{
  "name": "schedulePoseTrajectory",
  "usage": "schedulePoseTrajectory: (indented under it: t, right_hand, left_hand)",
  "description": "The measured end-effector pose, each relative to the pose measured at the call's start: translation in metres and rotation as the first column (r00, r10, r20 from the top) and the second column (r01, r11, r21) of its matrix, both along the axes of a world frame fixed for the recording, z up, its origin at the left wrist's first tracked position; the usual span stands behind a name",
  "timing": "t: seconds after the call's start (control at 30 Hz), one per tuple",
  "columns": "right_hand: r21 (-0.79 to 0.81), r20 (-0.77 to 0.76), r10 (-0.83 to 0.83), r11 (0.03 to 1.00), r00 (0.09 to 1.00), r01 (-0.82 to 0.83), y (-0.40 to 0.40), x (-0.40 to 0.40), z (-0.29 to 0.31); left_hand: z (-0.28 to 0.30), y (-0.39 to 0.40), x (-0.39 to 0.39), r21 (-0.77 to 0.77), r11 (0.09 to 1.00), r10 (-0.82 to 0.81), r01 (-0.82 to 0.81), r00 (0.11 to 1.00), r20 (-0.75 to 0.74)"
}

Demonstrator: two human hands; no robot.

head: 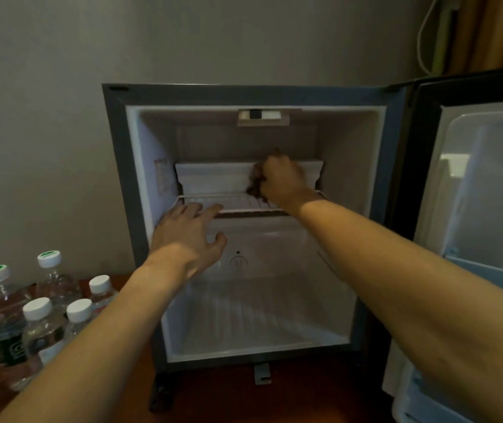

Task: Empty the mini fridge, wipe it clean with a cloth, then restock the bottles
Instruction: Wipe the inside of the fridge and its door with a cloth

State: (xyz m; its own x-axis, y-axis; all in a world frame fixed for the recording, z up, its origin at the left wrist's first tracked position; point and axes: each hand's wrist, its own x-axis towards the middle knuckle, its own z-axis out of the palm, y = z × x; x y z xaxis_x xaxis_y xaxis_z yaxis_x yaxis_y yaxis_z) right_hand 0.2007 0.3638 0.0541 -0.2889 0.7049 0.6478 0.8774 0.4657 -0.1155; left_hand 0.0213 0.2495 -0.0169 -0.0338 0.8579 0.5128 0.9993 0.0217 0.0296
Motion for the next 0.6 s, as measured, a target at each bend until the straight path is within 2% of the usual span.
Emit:
schedulePoseTrajectory:
  t: [0.13,0.33,0.6]
  right_hand:
    - [-0.066,-0.102,-0.102,0.993,0.99,0.096,0.011,0.052,-0.004]
    - [-0.117,-0.153,-0.185,0.979,0.971,0.169,0.015,0.042,-0.002]
    - [-0.02,-0.12,-0.029,0.999,0.992,0.026,-0.007,-0.05,0.002]
  left_hand:
    - [0.001,-0.002,0.001,-0.014,1.0,0.004,-0.004,1.0,0.001]
    - [0.001,-0.001,0.001,-0.01,1.0,-0.001,0.001,1.0,0.005]
    - [0.001,-0.003,0.003,-0.015,1.0,0.006,-0.006,1.0,-0.006]
